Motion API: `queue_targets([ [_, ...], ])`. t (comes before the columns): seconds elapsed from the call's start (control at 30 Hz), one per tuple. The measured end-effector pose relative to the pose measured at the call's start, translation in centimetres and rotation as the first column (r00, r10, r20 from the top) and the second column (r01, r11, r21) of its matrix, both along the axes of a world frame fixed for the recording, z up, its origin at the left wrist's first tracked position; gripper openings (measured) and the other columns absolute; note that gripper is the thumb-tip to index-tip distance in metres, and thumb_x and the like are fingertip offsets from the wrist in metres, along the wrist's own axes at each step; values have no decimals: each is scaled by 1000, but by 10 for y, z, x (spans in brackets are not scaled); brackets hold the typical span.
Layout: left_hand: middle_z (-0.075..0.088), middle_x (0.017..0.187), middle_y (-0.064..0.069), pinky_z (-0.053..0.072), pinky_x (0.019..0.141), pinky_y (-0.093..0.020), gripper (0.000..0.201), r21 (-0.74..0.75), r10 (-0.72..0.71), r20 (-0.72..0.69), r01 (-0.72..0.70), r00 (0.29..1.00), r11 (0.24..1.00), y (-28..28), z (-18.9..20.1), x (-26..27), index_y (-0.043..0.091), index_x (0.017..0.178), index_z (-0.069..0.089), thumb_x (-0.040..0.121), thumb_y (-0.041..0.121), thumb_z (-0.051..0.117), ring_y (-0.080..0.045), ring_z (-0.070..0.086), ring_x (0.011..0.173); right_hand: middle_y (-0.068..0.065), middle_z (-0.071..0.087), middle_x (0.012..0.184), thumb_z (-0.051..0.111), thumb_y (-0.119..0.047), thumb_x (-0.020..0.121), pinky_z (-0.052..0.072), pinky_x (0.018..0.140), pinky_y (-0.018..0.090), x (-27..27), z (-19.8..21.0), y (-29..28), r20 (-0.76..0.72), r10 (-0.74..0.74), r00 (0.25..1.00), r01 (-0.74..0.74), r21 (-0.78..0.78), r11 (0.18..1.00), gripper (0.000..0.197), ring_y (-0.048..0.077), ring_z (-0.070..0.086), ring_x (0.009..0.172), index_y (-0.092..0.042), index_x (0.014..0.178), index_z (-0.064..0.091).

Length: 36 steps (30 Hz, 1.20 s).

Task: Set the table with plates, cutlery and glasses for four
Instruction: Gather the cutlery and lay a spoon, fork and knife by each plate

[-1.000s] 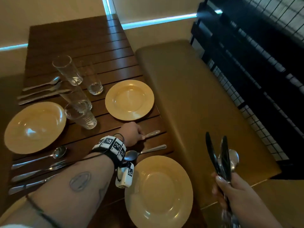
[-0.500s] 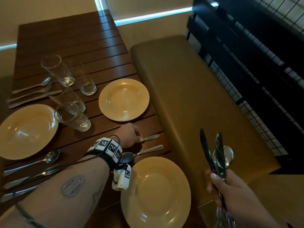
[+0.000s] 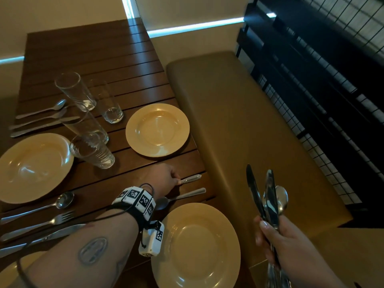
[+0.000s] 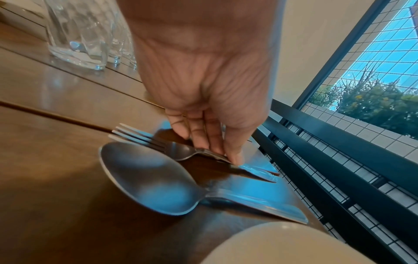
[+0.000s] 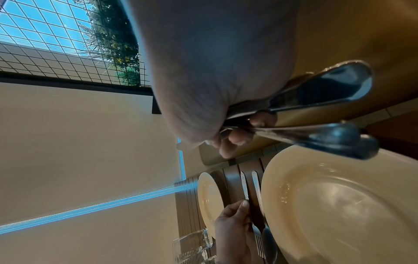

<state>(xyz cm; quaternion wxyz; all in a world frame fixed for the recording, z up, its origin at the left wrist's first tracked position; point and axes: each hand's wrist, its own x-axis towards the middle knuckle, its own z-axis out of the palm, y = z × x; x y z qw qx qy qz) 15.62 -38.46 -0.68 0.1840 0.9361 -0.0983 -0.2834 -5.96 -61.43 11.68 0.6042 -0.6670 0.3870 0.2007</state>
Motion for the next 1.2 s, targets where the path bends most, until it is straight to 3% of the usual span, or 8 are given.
queue_targets([
  [0.27,73,96,8,56,87,-33,10,-15,3,-20,-3,1000,1000,7,0,-1,28,93,77,89,37,76,-13,67,98,5,67,68,44,-19,102,44,47,26,5,0,7,56,11,998,-12,29,1000,19,16,52,48,-12,106,61],
  [0.4,70,92,11,53,77,-30,23,-230,136,28,-126,990,965,2,35,-13,26,95,73,94,48,69,-11,66,92,6,68,71,42,-19,103,44,47,26,12,8,13,82,1,997,-6,61,998,20,16,51,49,-11,107,60],
  [0.47,72,88,10,53,74,-29,26,-427,188,-1,-170,982,888,-6,69,-30,28,95,73,96,52,63,-6,67,85,7,70,74,41,-20,103,44,47,25,16,10,17,93,16,996,-22,69,997,21,16,51,48,-11,107,60],
  [0.6,75,87,6,49,62,-15,33,-667,30,-258,-200,966,717,-25,122,-80,26,98,74,100,52,54,3,65,70,7,72,77,44,-20,103,42,46,27,26,11,34,116,69,991,-80,87,993,20,18,49,48,-10,108,60],
  [0.8,68,75,-6,49,60,-27,14,-694,221,-492,-533,842,484,-4,123,-98,10,99,70,103,18,60,-14,61,65,9,75,81,43,-19,103,43,53,32,37,24,66,109,185,977,-200,157,967,22,29,52,62,-14,110,63],
  [1.0,64,67,-7,48,56,-28,17,-726,401,-481,-611,780,316,50,132,-93,10,90,68,103,11,58,-16,54,56,10,76,94,42,-18,102,50,60,36,45,37,86,79,287,955,-297,239,924,25,23,57,61,-9,115,62],
  [1.1,62,67,-9,46,50,-22,21,-742,464,-492,-633,737,220,73,132,-90,10,85,67,103,8,57,-15,53,53,4,74,75,44,-21,102,49,58,35,45,36,99,79,295,952,-305,171,937,29,19,54,56,-6,102,68],
  [1.2,67,73,-4,47,53,-24,11,-740,508,-467,-634,724,224,87,130,-92,15,92,67,101,13,62,-15,57,60,0,52,48,42,-24,103,37,48,31,44,33,112,88,276,957,-285,102,953,35,16,41,45,-6,91,70],
])
